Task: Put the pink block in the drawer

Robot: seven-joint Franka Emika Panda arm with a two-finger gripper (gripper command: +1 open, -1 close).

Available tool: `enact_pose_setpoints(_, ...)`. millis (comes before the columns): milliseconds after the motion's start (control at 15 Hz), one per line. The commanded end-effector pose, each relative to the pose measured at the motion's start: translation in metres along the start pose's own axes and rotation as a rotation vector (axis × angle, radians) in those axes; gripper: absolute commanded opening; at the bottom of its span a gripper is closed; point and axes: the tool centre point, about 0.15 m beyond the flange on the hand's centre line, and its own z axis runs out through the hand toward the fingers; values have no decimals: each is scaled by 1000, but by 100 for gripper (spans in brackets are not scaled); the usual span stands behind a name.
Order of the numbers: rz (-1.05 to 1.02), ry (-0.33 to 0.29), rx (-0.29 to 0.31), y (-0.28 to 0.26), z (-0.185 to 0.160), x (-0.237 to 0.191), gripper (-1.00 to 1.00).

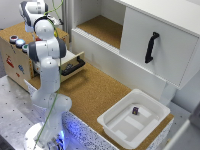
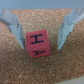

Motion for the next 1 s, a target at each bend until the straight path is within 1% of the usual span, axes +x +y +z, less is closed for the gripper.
enact_pose_setpoints(0, 19, 121, -34, -3, 2, -18, -100)
enact_pose_setpoints(67, 31, 129, -38, -3, -3, -20, -100)
enact_pose_setpoints(333, 144, 147, -83, 1, -30, -30, -100)
enact_pose_setpoints(467, 209, 133, -112, 0, -39, -39, -100)
enact_pose_setpoints(533, 228, 137, -131, 1, -42, -50, -100)
enact_pose_setpoints(733, 188, 167, -143, 7, -37, -90, -100)
enact_pose_setpoints(800, 156, 171, -154, 9, -32, -105, -100)
enact_pose_setpoints(867, 150, 162, -171, 11, -28, -118, -100)
enact_pose_setpoints(933, 121, 176, -191, 9, -23, -132, -100)
